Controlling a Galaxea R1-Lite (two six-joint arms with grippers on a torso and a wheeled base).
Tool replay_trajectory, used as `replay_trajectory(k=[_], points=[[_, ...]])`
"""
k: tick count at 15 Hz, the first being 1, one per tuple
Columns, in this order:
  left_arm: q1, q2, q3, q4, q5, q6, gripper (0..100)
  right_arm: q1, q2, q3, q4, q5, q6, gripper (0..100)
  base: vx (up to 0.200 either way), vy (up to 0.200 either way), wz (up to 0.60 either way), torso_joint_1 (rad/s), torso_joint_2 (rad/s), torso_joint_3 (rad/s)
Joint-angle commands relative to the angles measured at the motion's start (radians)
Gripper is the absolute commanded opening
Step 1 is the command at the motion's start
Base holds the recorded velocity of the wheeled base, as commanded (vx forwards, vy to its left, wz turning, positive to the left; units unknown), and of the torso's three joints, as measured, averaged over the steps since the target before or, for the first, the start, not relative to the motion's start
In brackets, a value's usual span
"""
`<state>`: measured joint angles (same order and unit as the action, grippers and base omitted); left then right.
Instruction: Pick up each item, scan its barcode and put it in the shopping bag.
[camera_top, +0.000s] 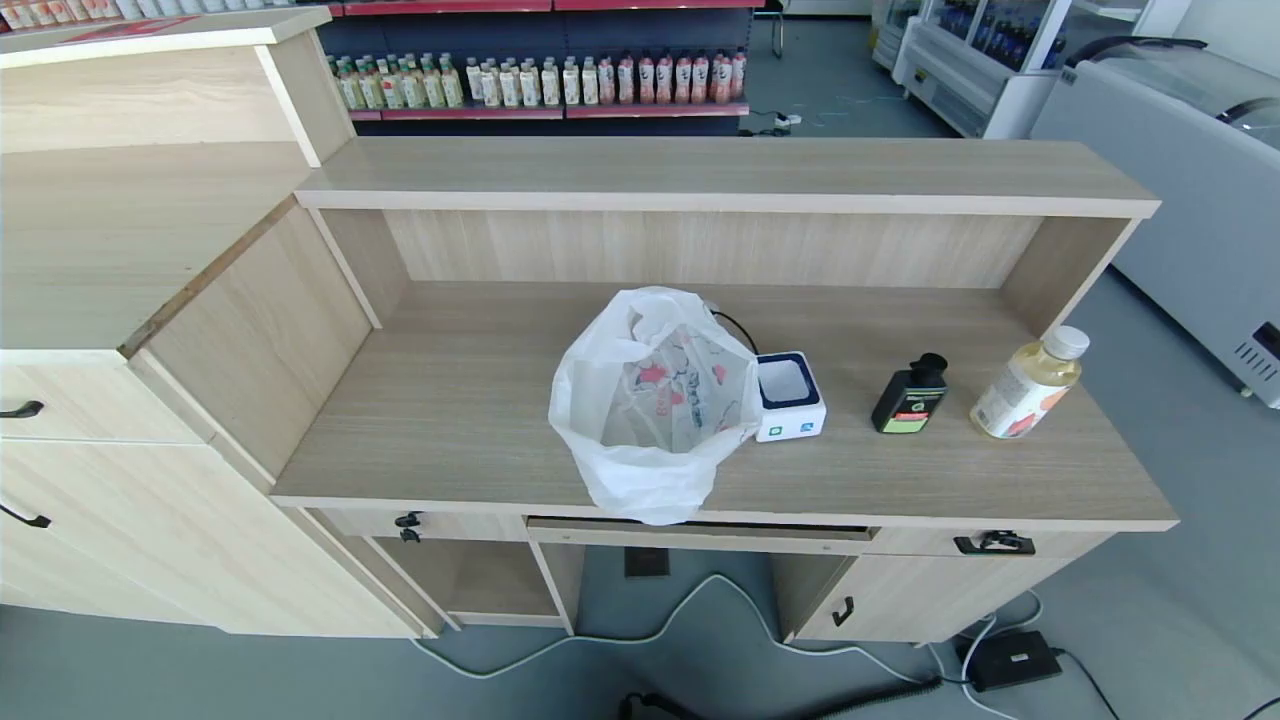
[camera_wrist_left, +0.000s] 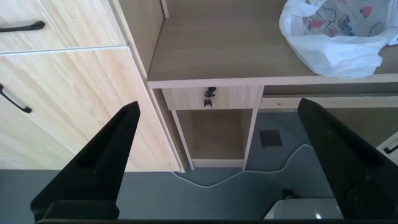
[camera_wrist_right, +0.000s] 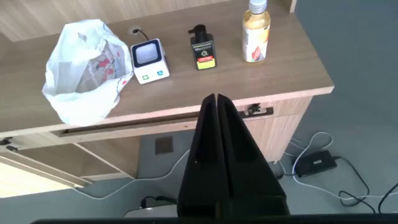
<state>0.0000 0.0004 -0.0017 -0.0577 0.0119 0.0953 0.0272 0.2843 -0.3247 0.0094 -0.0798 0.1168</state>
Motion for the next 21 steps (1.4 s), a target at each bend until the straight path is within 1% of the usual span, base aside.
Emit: replay_trajectory(k=[1, 2, 3, 5, 6, 7, 8, 9, 11, 12, 13, 14, 18, 19, 21], points=[[0.0, 0.0, 0.0, -0.001, 0.0, 0.0, 100, -0.015, 0.521, -0.323, -0.057, -0.018, -0.014, 0, 0.0, 0.0, 0.0, 0.0, 0.0, 0.0], [0.0, 0.0, 0.0, -0.001, 0.0, 0.0, 100, -0.036, 0.549, -0.32, -0.06, -0.017, -0.011, 0, 0.0, 0.0, 0.0, 0.0, 0.0, 0.0], [0.0, 0.0, 0.0, -0.001, 0.0, 0.0, 100, -0.059, 0.593, -0.303, -0.083, -0.012, -0.012, 100, 0.0, 0.0, 0.0, 0.0, 0.0, 0.0], [0.0, 0.0, 0.0, -0.001, 0.0, 0.0, 100, -0.067, 0.705, -0.281, -0.193, -0.012, -0.005, 100, 0.0, 0.0, 0.0, 0.0, 0.0, 0.0], [0.0, 0.0, 0.0, -0.001, 0.0, 0.0, 100, -0.11, 0.796, -0.281, -0.253, -0.011, 0.001, 100, 0.0, 0.0, 0.0, 0.0, 0.0, 0.0], [0.0, 0.0, 0.0, -0.001, 0.0, 0.0, 100, -0.142, 0.886, -0.28, -0.347, 0.003, 0.001, 100, 0.0, 0.0, 0.0, 0.0, 0.0, 0.0], [0.0, 0.0, 0.0, -0.001, 0.0, 0.0, 100, -0.161, 0.964, -0.267, -0.443, 0.029, -0.002, 100, 0.0, 0.0, 0.0, 0.0, 0.0, 0.0], [0.0, 0.0, 0.0, -0.001, 0.0, 0.0, 100, -0.216, 1.044, -0.263, -0.503, 0.061, -0.028, 100, 0.0, 0.0, 0.0, 0.0, 0.0, 0.0], [0.0, 0.0, 0.0, -0.001, 0.0, 0.0, 100, -0.286, 1.158, -0.258, -0.562, 0.123, -0.137, 100, 0.0, 0.0, 0.0, 0.0, 0.0, 0.0], [0.0, 0.0, 0.0, -0.001, 0.0, 0.0, 100, -0.348, 1.236, -0.238, -0.621, 0.16, -0.238, 100, 0.0, 0.0, 0.0, 0.0, 0.0, 0.0], [0.0, 0.0, 0.0, -0.001, 0.0, 0.0, 100, -0.377, 1.296, -0.243, -0.672, 0.187, -0.31, 100, 0.0, 0.0, 0.0, 0.0, 0.0, 0.0], [0.0, 0.0, 0.0, -0.001, 0.0, 0.0, 100, -0.391, 1.333, -0.258, -0.687, 0.195, -0.348, 100, 0.0, 0.0, 0.0, 0.0, 0.0, 0.0], [0.0, 0.0, 0.002, -0.001, 0.0, 0.0, 100, -0.397, 1.448, -0.327, -0.701, 0.198, -0.431, 100, 0.0, 0.0, 0.0, 0.0, 0.0, 0.0], [0.0, 0.0, 0.0, -0.001, 0.0, 0.0, 100, -0.394, 1.478, -0.349, -0.71, 0.209, -0.436, 100, 0.0, 0.0, 0.0, 0.0, 0.0, 0.0], [0.0, 0.0, 0.0, -0.001, 0.0, 0.0, 100, -0.389, 1.527, -0.364, -0.779, 0.236, -0.436, 100, 0.0, 0.0, 0.0, 0.0, 0.0, 0.0]])
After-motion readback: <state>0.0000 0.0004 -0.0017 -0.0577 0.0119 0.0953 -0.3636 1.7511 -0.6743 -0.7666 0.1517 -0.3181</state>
